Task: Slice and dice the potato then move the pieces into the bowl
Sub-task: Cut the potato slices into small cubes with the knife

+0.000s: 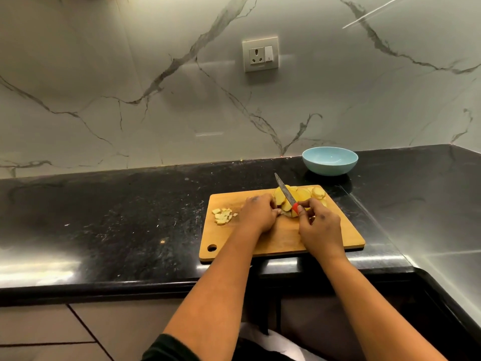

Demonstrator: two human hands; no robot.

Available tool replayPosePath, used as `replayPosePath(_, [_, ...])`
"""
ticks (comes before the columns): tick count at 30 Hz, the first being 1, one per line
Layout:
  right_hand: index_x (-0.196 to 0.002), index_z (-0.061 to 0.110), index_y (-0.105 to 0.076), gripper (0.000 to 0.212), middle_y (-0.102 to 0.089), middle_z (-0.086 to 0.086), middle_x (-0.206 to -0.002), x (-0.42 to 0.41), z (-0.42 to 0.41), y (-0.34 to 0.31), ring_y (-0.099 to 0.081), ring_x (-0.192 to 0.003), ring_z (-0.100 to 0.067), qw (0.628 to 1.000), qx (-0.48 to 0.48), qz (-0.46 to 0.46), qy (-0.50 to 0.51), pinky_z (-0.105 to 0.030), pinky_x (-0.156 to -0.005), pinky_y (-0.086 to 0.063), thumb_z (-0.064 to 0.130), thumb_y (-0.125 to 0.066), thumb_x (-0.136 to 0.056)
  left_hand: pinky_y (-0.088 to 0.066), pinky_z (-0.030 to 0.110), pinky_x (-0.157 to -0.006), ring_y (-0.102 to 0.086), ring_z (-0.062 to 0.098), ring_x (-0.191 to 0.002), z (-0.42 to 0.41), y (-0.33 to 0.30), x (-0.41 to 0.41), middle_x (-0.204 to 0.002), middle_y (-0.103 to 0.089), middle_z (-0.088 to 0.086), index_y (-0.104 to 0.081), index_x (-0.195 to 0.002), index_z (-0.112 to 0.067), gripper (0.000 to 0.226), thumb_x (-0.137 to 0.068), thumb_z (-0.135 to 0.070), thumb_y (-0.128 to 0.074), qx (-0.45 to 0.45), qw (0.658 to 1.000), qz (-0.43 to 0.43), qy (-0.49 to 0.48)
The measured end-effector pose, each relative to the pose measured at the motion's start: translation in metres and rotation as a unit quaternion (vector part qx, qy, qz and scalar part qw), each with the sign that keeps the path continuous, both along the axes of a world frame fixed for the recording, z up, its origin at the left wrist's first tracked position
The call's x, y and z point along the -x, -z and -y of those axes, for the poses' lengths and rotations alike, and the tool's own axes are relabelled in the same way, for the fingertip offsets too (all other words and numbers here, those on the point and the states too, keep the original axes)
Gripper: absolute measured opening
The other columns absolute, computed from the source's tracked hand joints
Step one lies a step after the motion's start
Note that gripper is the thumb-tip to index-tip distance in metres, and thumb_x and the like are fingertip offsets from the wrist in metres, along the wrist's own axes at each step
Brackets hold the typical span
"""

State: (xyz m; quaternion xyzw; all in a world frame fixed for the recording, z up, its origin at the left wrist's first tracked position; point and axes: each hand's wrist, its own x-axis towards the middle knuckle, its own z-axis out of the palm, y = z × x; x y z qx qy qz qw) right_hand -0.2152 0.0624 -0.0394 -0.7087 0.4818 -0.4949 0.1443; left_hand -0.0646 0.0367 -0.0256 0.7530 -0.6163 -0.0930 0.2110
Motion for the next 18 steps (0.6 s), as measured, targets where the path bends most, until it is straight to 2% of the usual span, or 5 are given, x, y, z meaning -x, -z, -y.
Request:
replayPosePath(4, [-0.097, 0.012, -0.066, 0.007, -0.050, 0.018, -0.068, 0.000, 0.000, 0.000, -0.052, -0.059, -0.005, 1.000, -0.006, -0.006, -0.003, -0.014, -0.049, -0.039, 0.016, -0.062, -0.094, -0.053, 0.034, -0.079, -0.061, 0.017, -0.085, -0.007, -0.006, -0.015, -0.093, -0.067, 0.001, -0.068, -0.095, -0.019, 0.021, -0.092, -0.039, -0.065, -0.067, 0.996, -0.038, -0.032])
replayPosePath(6, [-0.098, 0.013, -0.066, 0.007, -0.051, 0.016, -0.068, 0.000, -0.002, -0.001, -0.053, -0.060, -0.005, 1.000, -0.008, -0.014, -0.012, -0.013, -0.051, -0.038, 0.017, -0.065, -0.092, -0.055, 0.037, -0.082, -0.062, 0.019, -0.088, -0.015, -0.006, -0.027, -0.095, -0.068, 0.003, -0.070, -0.096, -0.016, 0.023, -0.092, -0.038, -0.064, -0.064, 0.996, -0.016, -0.061])
replayPosePath(9, [-0.098, 0.013, -0.068, 0.010, -0.061, 0.006, -0.074, -0.003, -0.006, -0.003, -0.054, -0.064, -0.006, 0.999, -0.002, -0.039, -0.032, -0.011, -0.055, -0.039, 0.016, -0.069, -0.088, -0.049, 0.041, -0.091, -0.055, 0.022, -0.104, -0.032, -0.003, -0.040, -0.106, -0.064, 0.000, -0.061, -0.100, -0.018, 0.023, -0.094, -0.040, -0.062, 0.013, 0.994, 0.025, -0.103])
replayPosePath(14, [-0.102, 0.016, -0.069, 0.013, -0.063, 0.003, -0.086, -0.008, -0.019, -0.016, -0.053, -0.068, -0.002, 0.990, -0.091, -0.090, -0.053, -0.009, -0.059, -0.037, 0.016, -0.069, -0.089, -0.049, 0.042, -0.092, -0.053, 0.021, -0.107, -0.043, 0.008, -0.052, -0.105, -0.066, -0.002, -0.065, -0.098, -0.025, 0.016, -0.091, -0.040, -0.064, 0.085, 0.995, 0.006, -0.058])
replayPosePath(18, [-0.101, 0.019, -0.069, 0.012, -0.060, 0.000, -0.086, -0.017, -0.035, -0.020, -0.056, -0.072, -0.010, 0.983, -0.121, -0.133, -0.031, -0.021, -0.064, -0.044, 0.019, -0.067, -0.090, -0.049, 0.039, -0.091, -0.053, 0.018, -0.106, -0.041, 0.010, -0.051, -0.106, -0.067, -0.003, -0.072, -0.101, -0.025, 0.018, -0.091, -0.039, -0.065, 0.096, 0.994, -0.007, -0.056])
